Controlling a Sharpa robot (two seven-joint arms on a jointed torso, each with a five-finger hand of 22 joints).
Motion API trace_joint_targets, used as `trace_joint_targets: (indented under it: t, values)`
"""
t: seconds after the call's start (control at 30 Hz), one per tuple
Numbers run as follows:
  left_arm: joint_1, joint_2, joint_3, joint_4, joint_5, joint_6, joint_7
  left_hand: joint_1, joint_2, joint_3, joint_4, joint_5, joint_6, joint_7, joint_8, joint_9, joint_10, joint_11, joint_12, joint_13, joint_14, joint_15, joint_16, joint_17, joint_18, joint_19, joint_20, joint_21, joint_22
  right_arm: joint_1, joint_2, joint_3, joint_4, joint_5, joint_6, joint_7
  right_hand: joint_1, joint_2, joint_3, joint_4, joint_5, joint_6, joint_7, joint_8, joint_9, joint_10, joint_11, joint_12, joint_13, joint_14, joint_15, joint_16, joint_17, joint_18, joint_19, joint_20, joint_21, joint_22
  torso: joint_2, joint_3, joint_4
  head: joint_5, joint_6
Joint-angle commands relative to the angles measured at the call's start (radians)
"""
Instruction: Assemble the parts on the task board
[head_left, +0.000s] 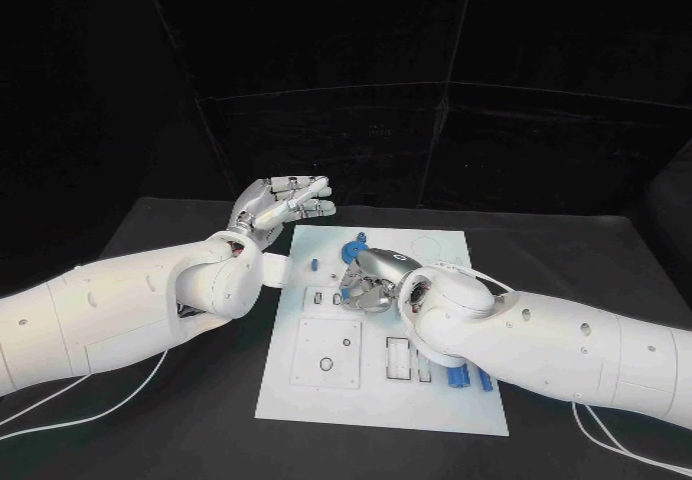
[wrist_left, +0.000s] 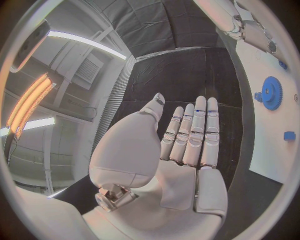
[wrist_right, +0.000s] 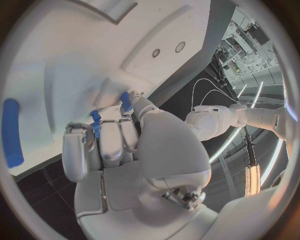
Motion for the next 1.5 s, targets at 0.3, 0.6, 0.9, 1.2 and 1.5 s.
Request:
trace_joint_targets:
  t: [0.3, 0.6, 0.9, 1.2, 1.5]
  values:
    - [0.002, 0.0, 0.001, -0.001, 0.0, 0.012, 0.003, 0.001, 0.008, 0.001, -0.005, 0.0, 0.008, 0.001, -0.006, -0.001, 0.002, 0.0, -0.006, -0.001, 0.0, 0.004, -0.003, 0.001, 0.006, 0.005, 0.001, -0.006, -0.001, -0.007, -0.002, -0.005, 0.002, -0.024, 0.044, -0.044, -0.027, -0.02, 0.006, 0.003, 0.012, 0.004, -0.004, -0.01, -0.005, -0.02, 0.0, -0.025, -0.02, 0.009, -0.003, -0.013, -0.015, -0.007, -0.012, -0.001, -0.007, 0.097, 0.0, 0.0003, 0.0, 0.001, 0.0]
    - [0.002, 0.0, 0.001, -0.002, 0.0, 0.013, 0.0, 0.0, 0.008, 0.0, -0.005, 0.0, 0.009, 0.001, -0.007, -0.001, 0.002, 0.0, -0.006, -0.001, 0.0, 0.004, -0.004, 0.001, 0.006, 0.005, 0.0, -0.006, -0.001, -0.008, -0.003, -0.005, 0.006, -0.036, 0.028, -0.064, -0.043, -0.039, 0.007, 0.008, 0.015, -0.017, 0.004, -0.025, -0.009, -0.03, 0.007, -0.04, -0.032, 0.007, 0.002, -0.021, -0.027, -0.004, -0.021, 0.002, -0.013, 0.086, 0.0, -0.0001, 0.0001, 0.004, -0.002]
    - [0.002, -0.002, 0.001, -0.002, 0.0, 0.014, -0.002, 0.0, 0.008, 0.0, -0.005, 0.0, 0.009, 0.001, -0.007, -0.001, 0.002, 0.0, -0.006, -0.001, 0.0, 0.004, -0.004, 0.001, 0.006, 0.005, 0.0, -0.006, -0.001, -0.009, -0.003, -0.005, 0.007, -0.047, -0.007, -0.085, -0.063, -0.057, 0.005, 0.018, 0.014, -0.038, 0.011, -0.038, -0.011, -0.035, 0.013, -0.046, -0.038, 0.005, 0.007, -0.028, -0.038, -0.002, -0.028, 0.007, -0.018, 0.076, 0.0, -0.0002, 0.0004, 0.004, -0.003]
    - [0.002, -0.003, 0.001, -0.002, 0.0, 0.014, -0.004, 0.0, 0.008, 0.0, -0.005, 0.0, 0.008, 0.001, -0.007, -0.001, 0.002, 0.0, -0.007, -0.001, 0.0, 0.004, -0.004, 0.001, 0.006, 0.005, 0.001, -0.006, -0.001, -0.009, 0.001, -0.005, 0.008, -0.048, -0.028, -0.088, -0.092, -0.082, -0.011, 0.038, 0.003, -0.059, 0.016, -0.048, -0.009, -0.042, 0.019, -0.054, -0.045, 0.005, 0.013, -0.033, -0.044, -0.001, -0.029, 0.013, -0.02, 0.074, 0.0, -0.0001, -0.0002, 0.002, -0.006]
    - [0.002, -0.003, 0.001, -0.002, 0.0, 0.015, -0.005, 0.0, 0.009, 0.0, -0.005, 0.0, 0.008, 0.001, -0.007, -0.001, 0.002, 0.0, -0.007, -0.001, 0.0, 0.004, -0.005, 0.001, 0.006, 0.005, 0.0, -0.007, -0.002, -0.009, 0.001, -0.005, 0.008, -0.048, -0.033, -0.092, -0.115, -0.1, -0.047, 0.059, 0.015, -0.075, 0.017, -0.053, -0.008, -0.049, 0.02, -0.062, -0.053, 0.004, 0.014, -0.039, -0.053, -0.001, -0.031, 0.015, -0.023, 0.071, 0.0, -0.0003, -0.0001, 0.001, -0.007]
